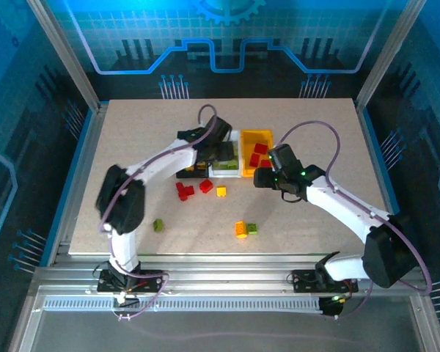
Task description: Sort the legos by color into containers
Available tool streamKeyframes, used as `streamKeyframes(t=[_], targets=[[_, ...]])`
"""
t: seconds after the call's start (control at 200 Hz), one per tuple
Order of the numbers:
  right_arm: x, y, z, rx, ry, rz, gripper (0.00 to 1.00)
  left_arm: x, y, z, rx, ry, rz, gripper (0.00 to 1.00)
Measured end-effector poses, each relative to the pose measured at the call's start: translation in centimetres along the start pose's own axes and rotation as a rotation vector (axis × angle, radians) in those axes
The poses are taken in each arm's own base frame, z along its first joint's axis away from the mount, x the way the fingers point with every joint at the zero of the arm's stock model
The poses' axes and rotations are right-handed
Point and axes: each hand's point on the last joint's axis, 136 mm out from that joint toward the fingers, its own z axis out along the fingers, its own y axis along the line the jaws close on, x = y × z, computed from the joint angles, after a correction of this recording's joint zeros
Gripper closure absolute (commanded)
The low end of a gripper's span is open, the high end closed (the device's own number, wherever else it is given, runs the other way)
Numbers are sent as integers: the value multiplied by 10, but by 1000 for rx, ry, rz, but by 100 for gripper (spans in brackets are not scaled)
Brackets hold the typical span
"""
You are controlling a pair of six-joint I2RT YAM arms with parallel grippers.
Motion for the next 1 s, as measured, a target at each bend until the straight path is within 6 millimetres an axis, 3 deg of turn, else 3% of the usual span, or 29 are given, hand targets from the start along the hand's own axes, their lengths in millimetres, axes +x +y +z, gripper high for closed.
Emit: streamKeyframes(t=[0.1,0.2,0.365,0.515,0.775,1.001], targets=[[2,4,0,-22,11,-1,21,22,29,-42,11,-11,-33,13],[4,14,0,-80,26,-15,21,52,64,-67,-10,-4,-68,12],[21,42,1,-231,75,-82,21,115,133,-74,-144,82,-133,10],[34,68,-5,-326,101,-155,21,151,182,-75,-260,135,-193,9],[45,86,-10,-389,117,-222,21,182,208,-61,-345,191,-214,13],[46,88,-11,-392,117,-232,21,200,217,-40,-394,242,-204,31]])
